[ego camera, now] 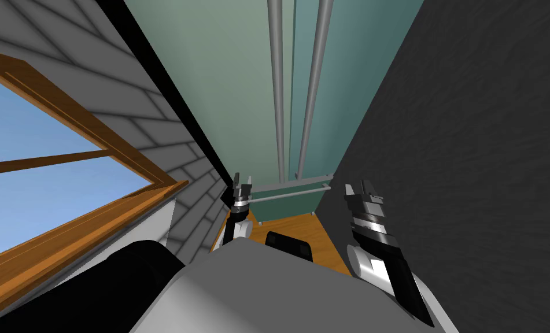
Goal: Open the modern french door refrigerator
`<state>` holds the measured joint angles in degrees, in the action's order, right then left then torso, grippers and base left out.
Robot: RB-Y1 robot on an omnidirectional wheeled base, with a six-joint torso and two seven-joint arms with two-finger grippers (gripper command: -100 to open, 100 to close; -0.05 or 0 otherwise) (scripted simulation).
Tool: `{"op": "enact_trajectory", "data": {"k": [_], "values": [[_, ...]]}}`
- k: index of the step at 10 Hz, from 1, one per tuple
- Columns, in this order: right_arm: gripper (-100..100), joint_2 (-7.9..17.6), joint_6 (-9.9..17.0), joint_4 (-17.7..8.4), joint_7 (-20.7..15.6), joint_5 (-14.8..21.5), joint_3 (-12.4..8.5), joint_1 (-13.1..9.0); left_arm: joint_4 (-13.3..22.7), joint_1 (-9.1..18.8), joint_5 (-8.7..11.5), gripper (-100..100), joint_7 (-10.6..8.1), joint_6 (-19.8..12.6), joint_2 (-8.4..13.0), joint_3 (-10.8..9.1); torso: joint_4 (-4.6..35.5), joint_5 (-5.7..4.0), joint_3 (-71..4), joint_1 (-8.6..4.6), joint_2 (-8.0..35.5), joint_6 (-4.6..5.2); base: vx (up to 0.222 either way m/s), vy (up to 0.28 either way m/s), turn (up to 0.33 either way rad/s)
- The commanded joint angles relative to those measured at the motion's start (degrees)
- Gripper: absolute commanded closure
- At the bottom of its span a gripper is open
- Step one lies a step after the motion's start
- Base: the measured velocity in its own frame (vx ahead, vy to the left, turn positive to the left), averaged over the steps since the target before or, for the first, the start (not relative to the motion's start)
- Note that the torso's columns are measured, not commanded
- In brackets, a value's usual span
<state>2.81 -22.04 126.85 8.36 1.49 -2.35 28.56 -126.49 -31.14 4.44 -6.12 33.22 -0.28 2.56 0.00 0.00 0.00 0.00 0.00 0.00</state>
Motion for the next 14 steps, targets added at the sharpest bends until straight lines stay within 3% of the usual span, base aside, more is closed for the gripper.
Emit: {"op": "enact_trajectory", "data": {"k": [1,9,10,11,14], "values": [[0,0.00,0.00,0.00,0.00,0.00,0.00,0.00,0.00,0.00,0.00,0,0.00,0.00,0.00,0.00,2.35,0.00,-4.67,0.00,2.32,0.00,0.000,0.000,0.000],[0,0.00,-0.01,0.02,0.00,0.00,0.00,0.00,-0.02,0.00,0.00,0,0.00,0.01,0.00,0.00,35.37,0.00,-70.73,0.00,35.39,0.00,0.000,0.000,0.000],[0,0.00,-0.01,0.02,0.00,0.00,0.00,0.00,-0.30,0.09,0.30,-100,-0.12,-0.84,1.87,0.18,39.60,0.00,-79.19,0.00,39.62,0.00,0.012,-0.006,0.045],[0,0.00,0.00,0.00,0.00,0.00,0.00,0.01,-0.58,0.19,0.59,-100,-0.24,-1.67,3.13,0.36,41.49,0.00,-83.15,0.00,41.53,-0.01,0.021,-0.017,0.064],[0,0.00,0.00,-0.01,0.00,0.00,0.00,0.01,-1.62,0.65,1.86,-100,-0.75,-5.40,6.32,1.15,42.25,0.00,-84.60,-0.02,42.20,0.00,0.035,-0.024,0.081]]}}
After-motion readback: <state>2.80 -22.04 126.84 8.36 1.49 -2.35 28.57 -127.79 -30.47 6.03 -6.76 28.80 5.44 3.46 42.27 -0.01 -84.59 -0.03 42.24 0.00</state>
